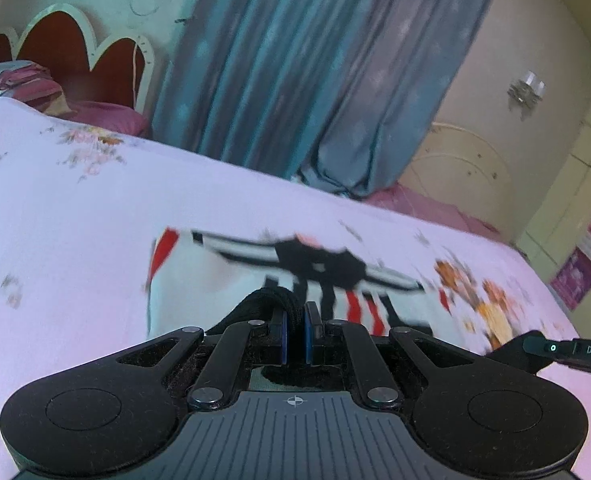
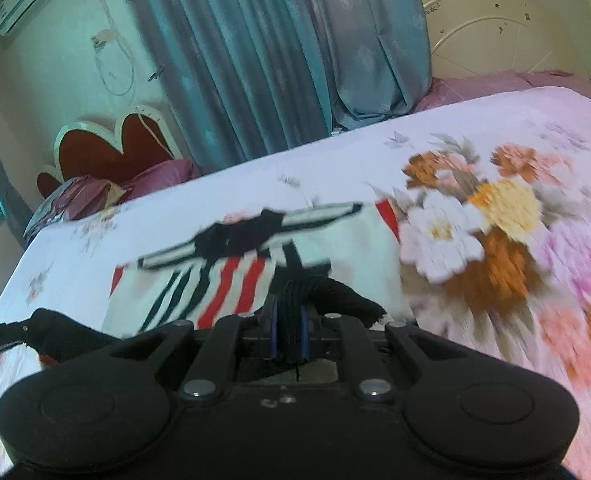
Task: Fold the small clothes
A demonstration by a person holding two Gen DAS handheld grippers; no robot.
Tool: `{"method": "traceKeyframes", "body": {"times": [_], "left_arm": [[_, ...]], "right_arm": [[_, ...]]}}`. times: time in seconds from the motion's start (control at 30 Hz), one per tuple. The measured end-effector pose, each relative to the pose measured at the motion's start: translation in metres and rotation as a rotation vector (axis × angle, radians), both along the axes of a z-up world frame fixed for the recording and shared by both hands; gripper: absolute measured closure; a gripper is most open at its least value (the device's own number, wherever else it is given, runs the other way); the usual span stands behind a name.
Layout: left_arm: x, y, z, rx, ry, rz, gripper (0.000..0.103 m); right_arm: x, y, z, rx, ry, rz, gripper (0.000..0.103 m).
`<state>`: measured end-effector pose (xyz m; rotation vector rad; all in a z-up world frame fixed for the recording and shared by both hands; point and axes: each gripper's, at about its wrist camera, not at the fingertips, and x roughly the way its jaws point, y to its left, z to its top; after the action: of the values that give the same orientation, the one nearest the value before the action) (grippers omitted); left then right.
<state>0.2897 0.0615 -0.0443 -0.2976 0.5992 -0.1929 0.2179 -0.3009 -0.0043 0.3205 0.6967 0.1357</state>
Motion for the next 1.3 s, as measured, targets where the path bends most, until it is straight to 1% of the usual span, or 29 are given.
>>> {"method": "traceKeyframes", "body": {"times": [0.17, 0.27, 0.33, 0.43, 0.53, 0.63, 0.67, 0.7, 0.77, 0.83, 0.87, 0.9, 0.93, 0.97, 1.0, 1.07, 1.13, 1.17, 1.23, 1.3], "left_arm": [[0.068, -0.006, -0.003, -0.008, 0.015, 0.050, 0.096], [0.110, -0.011, -0.015, -0.005, 0.063, 0.077, 0.096], [0.136, -0.015, -0.026, 0.025, 0.094, 0.096, 0.096], [0.162, -0.018, -0.042, 0.053, 0.131, 0.121, 0.096], [0.183, -0.019, -0.054, 0.096, 0.134, 0.153, 0.096], [0.199, -0.016, -0.062, 0.122, 0.152, 0.172, 0.096], [0.203, -0.015, -0.065, 0.144, 0.159, 0.174, 0.096], [0.205, -0.015, -0.067, 0.155, 0.168, 0.167, 0.096], [0.204, -0.009, -0.066, 0.130, 0.174, 0.154, 0.095], [0.202, -0.004, -0.064, 0.113, 0.183, 0.131, 0.095], [0.199, -0.002, -0.064, 0.112, 0.189, 0.118, 0.086], [0.197, -0.001, -0.064, 0.117, 0.190, 0.106, 0.078], [0.195, -0.001, -0.064, 0.129, 0.189, 0.095, 0.058], [0.193, -0.001, -0.066, 0.144, 0.186, 0.083, 0.049], [0.191, -0.003, -0.067, 0.153, 0.183, 0.063, 0.049], [0.190, -0.005, -0.070, 0.138, 0.194, 0.024, 0.049], [0.188, -0.007, -0.072, 0.122, 0.196, 0.008, 0.049], [0.187, -0.008, -0.073, 0.117, 0.200, -0.002, 0.049], [0.183, -0.006, -0.073, 0.089, 0.209, -0.011, 0.049], [0.179, -0.001, -0.071, 0.066, 0.201, 0.004, 0.046]], "right_arm": [[0.066, -0.005, -0.006, 0.026, 0.008, -0.017, 0.093], [0.106, -0.009, -0.018, 0.048, 0.054, -0.027, 0.093], [0.129, -0.011, -0.029, 0.071, 0.094, -0.034, 0.093], [0.160, -0.011, -0.051, 0.098, 0.161, -0.049, 0.093], [0.181, -0.011, -0.066, 0.107, 0.196, -0.058, 0.093], [0.199, -0.011, -0.077, 0.127, 0.224, -0.058, 0.092], [0.206, -0.010, -0.082, 0.133, 0.242, -0.050, 0.090], [0.211, -0.011, -0.089, 0.149, 0.267, -0.052, 0.084], [0.217, -0.016, -0.096, 0.183, 0.280, -0.065, 0.080], [0.217, -0.022, -0.092, 0.201, 0.260, -0.056, 0.062], [0.216, -0.023, -0.088, 0.191, 0.235, -0.052, 0.039], [0.212, -0.025, -0.082, 0.160, 0.203, -0.055, 0.030], [0.210, -0.026, -0.079, 0.137, 0.179, -0.054, 0.033], [0.209, -0.027, -0.076, 0.121, 0.164, -0.038, 0.039], [0.209, -0.027, -0.075, 0.111, 0.163, -0.014, 0.042], [0.209, -0.026, -0.077, 0.080, 0.160, 0.018, 0.044], [0.205, -0.025, -0.077, 0.040, 0.145, 0.029, 0.044], [0.204, -0.027, -0.078, 0.040, 0.137, 0.030, 0.044], [0.201, -0.034, -0.077, 0.078, 0.126, 0.014, 0.043], [0.202, -0.042, -0.077, 0.109, 0.120, -0.009, 0.042]]}}
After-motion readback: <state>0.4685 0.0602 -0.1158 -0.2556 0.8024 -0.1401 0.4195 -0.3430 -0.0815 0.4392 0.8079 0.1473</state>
